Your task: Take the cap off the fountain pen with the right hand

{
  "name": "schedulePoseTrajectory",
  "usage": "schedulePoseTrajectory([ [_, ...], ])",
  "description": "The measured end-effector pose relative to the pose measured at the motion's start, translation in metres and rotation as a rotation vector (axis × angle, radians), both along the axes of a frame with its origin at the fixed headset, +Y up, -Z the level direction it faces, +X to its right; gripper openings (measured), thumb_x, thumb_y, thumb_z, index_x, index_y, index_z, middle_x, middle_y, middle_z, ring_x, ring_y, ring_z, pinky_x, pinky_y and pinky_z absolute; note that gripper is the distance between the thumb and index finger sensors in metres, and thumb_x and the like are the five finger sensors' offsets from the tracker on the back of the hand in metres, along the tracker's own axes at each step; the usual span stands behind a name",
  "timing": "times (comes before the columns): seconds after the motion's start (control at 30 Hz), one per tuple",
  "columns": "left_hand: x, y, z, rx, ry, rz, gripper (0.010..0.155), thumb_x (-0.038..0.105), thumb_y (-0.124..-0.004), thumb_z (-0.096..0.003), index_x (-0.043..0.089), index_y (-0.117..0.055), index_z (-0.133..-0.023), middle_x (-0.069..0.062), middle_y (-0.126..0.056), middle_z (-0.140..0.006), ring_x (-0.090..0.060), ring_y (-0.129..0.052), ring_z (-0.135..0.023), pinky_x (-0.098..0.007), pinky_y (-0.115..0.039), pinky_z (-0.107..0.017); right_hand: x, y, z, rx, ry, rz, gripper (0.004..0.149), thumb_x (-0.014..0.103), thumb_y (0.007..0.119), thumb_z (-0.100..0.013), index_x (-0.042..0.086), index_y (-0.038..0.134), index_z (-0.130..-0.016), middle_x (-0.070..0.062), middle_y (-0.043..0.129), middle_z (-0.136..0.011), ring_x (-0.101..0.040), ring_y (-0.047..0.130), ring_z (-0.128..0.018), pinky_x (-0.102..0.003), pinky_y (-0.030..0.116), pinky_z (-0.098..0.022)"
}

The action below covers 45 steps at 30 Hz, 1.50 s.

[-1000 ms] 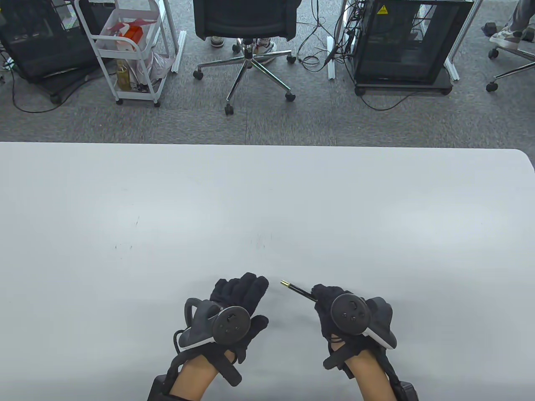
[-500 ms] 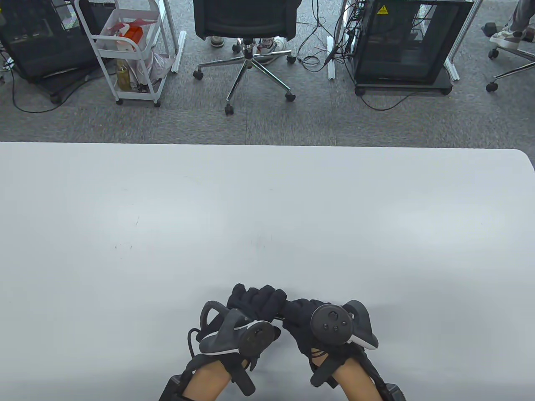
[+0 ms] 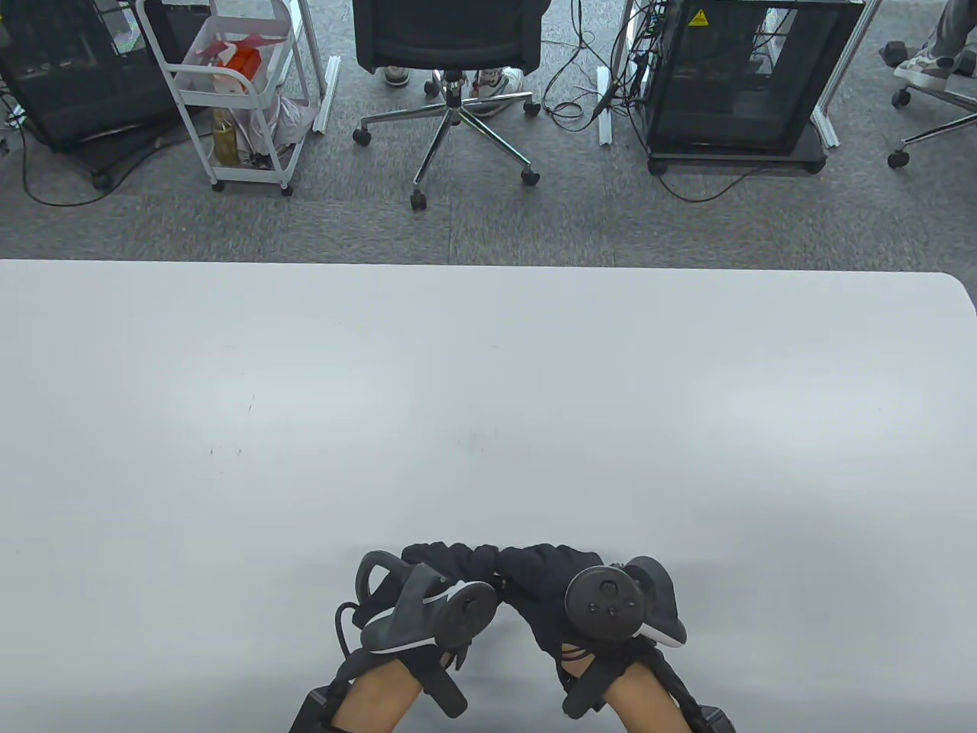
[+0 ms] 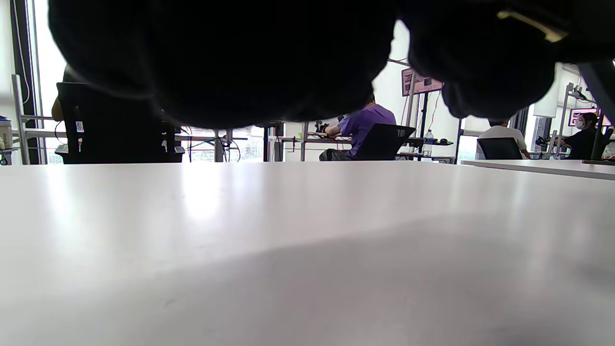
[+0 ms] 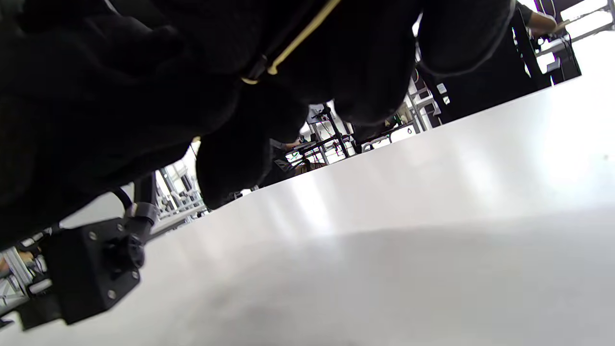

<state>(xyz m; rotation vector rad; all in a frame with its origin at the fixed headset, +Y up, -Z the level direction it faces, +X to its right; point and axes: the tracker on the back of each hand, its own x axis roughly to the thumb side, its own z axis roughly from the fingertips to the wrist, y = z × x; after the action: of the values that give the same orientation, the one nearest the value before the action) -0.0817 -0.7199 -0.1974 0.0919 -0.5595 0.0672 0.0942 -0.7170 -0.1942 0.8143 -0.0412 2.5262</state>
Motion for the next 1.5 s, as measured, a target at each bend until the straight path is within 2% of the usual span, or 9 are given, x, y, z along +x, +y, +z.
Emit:
schedulePoseTrajectory([
  [0.37, -0.009, 0.007, -0.004, -0.016, 0.02, 0.067, 0.051, 0.06, -0.058, -0.0324, 0.027, -0.088, -0.056, 0.006, -0.094, -0.019, -0.007, -0.087, 0.001, -0.046, -0.086, -0.024, -0.003, 0.003, 0.003, 0.096, 0.002, 0.004, 0.045, 0.039, 0.074, -0.049, 0.017, 0.078, -0.088, -0.013, 0.09, -0.071, -0.026, 0.095, -0.048, -0.05, 0.075, -0.055],
  [0.6, -0.017, 0.01, -0.009, -0.069, 0.044, 0.067, 0.051, 0.068, -0.061, -0.0316, 0.03, -0.091, -0.047, 0.012, -0.092, -0.008, -0.003, -0.085, 0.008, -0.041, -0.089, -0.017, -0.006, 0.002, 0.005, 0.153, 0.018, 0.019, 0.045, 0.038, 0.072, -0.048, 0.016, 0.077, -0.088, -0.013, 0.089, -0.069, -0.025, 0.093, -0.046, -0.049, 0.075, -0.054],
  [0.7, -0.019, 0.006, -0.008, -0.047, 0.038, 0.11, 0.051, 0.065, -0.062, -0.0309, 0.028, -0.09, -0.051, 0.007, -0.094, -0.015, -0.008, -0.087, 0.003, -0.046, -0.087, -0.024, -0.009, 0.002, 0.005, 0.141, 0.015, 0.041, 0.046, 0.038, 0.072, -0.049, 0.016, 0.075, -0.089, -0.013, 0.087, -0.071, -0.025, 0.092, -0.047, -0.049, 0.073, -0.055],
  [0.77, -0.019, 0.001, -0.008, -0.076, 0.026, 0.076, 0.051, 0.06, -0.06, -0.0326, 0.028, -0.084, -0.063, 0.002, -0.096, -0.032, -0.012, -0.093, -0.012, -0.051, -0.082, -0.036, -0.008, 0.0, 0.004, 0.169, 0.007, 0.063, 0.046, 0.038, 0.073, -0.049, 0.016, 0.073, -0.09, -0.013, 0.086, -0.073, -0.026, 0.091, -0.051, -0.05, 0.072, -0.057],
  [0.87, -0.021, 0.0, -0.007, -0.035, 0.04, 0.032, 0.05, 0.05, -0.063, -0.0337, 0.031, -0.078, -0.077, -0.001, -0.096, -0.053, -0.02, -0.099, -0.032, -0.057, -0.076, -0.048, 0.001, -0.005, -0.001, 0.148, -0.025, 0.096, 0.047, 0.038, 0.074, -0.049, 0.017, 0.072, -0.091, -0.013, 0.085, -0.076, -0.027, 0.092, -0.054, -0.051, 0.071, -0.059],
  [1.0, -0.029, -0.002, -0.013, -0.062, 0.086, 0.026, 0.049, 0.045, -0.067, -0.0333, 0.031, -0.079, -0.079, -0.005, -0.097, -0.064, -0.026, -0.103, -0.045, -0.061, -0.073, -0.054, 0.013, -0.009, -0.008, 0.125, -0.102, 0.079, 0.047, 0.037, 0.076, -0.049, 0.018, 0.072, -0.091, -0.013, 0.085, -0.079, -0.029, 0.092, -0.059, -0.053, 0.07, -0.06],
  [1.13, -0.044, -0.003, -0.018, -0.037, 0.176, 0.021, 0.049, 0.046, -0.071, -0.0321, 0.032, -0.085, -0.077, -0.009, -0.091, -0.075, -0.029, -0.099, -0.057, -0.062, -0.068, -0.059, 0.02, -0.019, -0.015, 0.083, -0.172, 0.136, 0.047, 0.037, 0.078, -0.048, 0.02, 0.073, -0.091, -0.013, 0.084, -0.083, -0.031, 0.091, -0.064, -0.056, 0.066, -0.063],
  [1.27, -0.055, -0.003, -0.021, -0.024, 0.232, 0.023, 0.049, 0.048, -0.072, -0.0318, 0.032, -0.087, -0.076, -0.011, -0.087, -0.077, -0.03, -0.096, -0.059, -0.063, -0.065, -0.061, 0.014, -0.032, -0.022, 0.015, -0.19, 0.261, 0.045, 0.038, 0.081, -0.047, 0.025, 0.076, -0.09, -0.013, 0.082, -0.086, -0.035, 0.085, -0.072, -0.058, 0.058, -0.067],
  [1.5, -0.057, -0.002, -0.022, -0.028, 0.25, 0.051, 0.05, 0.047, -0.072, -0.032, 0.028, -0.089, -0.075, -0.008, -0.094, -0.062, -0.025, -0.1, -0.044, -0.061, -0.069, -0.057, -0.008, -0.046, -0.02, -0.039, -0.115, 0.369, 0.045, 0.039, 0.085, -0.046, 0.026, 0.079, -0.088, -0.011, 0.088, -0.08, -0.035, 0.085, -0.076, -0.06, 0.056, -0.069],
])
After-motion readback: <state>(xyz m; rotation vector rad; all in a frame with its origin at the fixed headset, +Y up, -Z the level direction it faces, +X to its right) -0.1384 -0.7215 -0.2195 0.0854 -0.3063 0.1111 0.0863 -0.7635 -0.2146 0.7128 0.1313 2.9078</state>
